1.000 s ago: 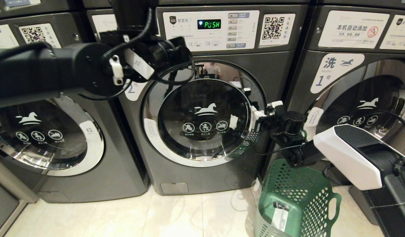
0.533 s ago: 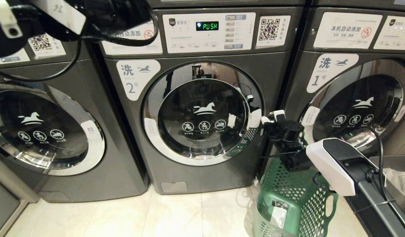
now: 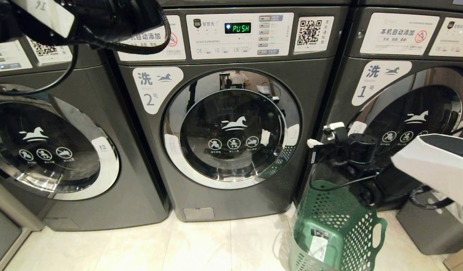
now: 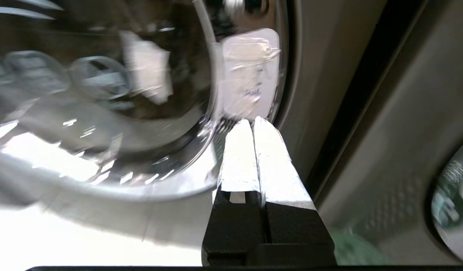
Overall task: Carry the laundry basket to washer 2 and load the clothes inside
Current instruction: Press the washing machine door tightly with the right hand, then press the washing machine switch
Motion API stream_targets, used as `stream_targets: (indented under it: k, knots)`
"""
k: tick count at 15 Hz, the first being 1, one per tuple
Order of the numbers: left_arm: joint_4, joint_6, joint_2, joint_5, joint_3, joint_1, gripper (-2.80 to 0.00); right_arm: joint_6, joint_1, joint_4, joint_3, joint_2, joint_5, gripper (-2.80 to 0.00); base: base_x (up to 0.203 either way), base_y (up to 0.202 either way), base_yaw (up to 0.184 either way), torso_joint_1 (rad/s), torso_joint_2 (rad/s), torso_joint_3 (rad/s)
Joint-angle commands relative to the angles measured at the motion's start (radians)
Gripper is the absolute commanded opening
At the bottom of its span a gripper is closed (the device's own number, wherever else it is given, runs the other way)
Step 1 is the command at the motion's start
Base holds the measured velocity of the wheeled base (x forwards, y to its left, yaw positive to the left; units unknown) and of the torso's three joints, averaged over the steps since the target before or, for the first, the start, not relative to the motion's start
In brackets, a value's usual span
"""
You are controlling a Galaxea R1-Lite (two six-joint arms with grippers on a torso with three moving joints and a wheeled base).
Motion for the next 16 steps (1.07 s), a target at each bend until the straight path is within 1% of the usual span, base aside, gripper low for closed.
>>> stream_targets:
  k: [1,3,5,6,8,9,11,12,14,15,16]
  knots:
    - [0.043,-0.002,-0.099,0.005,0.087,0.015,-2.80,-0.006,0.005,0.000,0.226,-0.315,0.002,-2.80,0.000,0.000,0.000,0.000,0.00,0.000]
    - [0.096,-0.007,-0.234,0.004,0.296,0.042,-2.80,-0.034,0.009,0.038,0.433,-0.568,0.002,-2.80,0.000,0.000,0.000,0.000,0.00,0.000]
    - [0.126,-0.011,-0.414,0.002,0.575,0.056,-2.80,-0.064,0.011,0.109,0.620,-0.825,0.003,-2.80,0.000,0.000,0.000,0.000,0.00,0.000]
    - [0.134,-0.012,-0.499,-0.001,0.706,0.059,-2.80,-0.074,0.012,0.162,0.708,-0.943,0.004,-2.80,0.000,0.000,0.000,0.000,0.00,0.000]
    - [0.145,-0.017,-0.668,-0.023,0.945,0.064,-2.80,-0.088,0.015,0.318,0.889,-1.172,0.019,-2.80,0.000,0.000,0.000,0.000,0.00,0.000]
    - [0.152,-0.018,-0.735,-0.040,1.034,0.066,-2.80,-0.092,0.015,0.432,0.947,-1.276,0.025,-2.80,0.000,0.000,0.000,0.000,0.00,0.000]
    - [0.161,-0.022,-0.803,-0.075,1.161,0.068,-2.80,-0.099,0.016,0.735,0.997,-1.501,0.024,-2.80,0.000,0.000,0.000,0.000,0.00,0.000]
    - [0.163,-0.029,-0.820,-0.094,1.201,0.069,-2.80,-0.101,0.022,0.920,1.002,-1.633,0.013,-2.80,0.000,0.000,0.000,0.000,0.00,0.000]
    - [0.165,-0.040,-0.816,-0.135,1.260,0.070,-2.80,-0.081,0.041,1.317,0.978,-1.825,-0.015,-2.80,0.000,0.000,0.000,0.000,0.00,0.000]
    - [0.165,-0.051,-0.811,-0.165,1.297,0.070,-2.80,-0.069,0.048,1.441,0.967,-1.877,-0.031,-2.80,0.000,0.000,0.000,0.000,0.00,0.000]
    - [0.161,-0.057,-0.806,-0.197,1.334,0.070,-2.80,-0.054,0.052,1.496,0.953,-1.899,-0.053,-2.80,0.000,0.000,0.000,0.000,0.00,0.000]
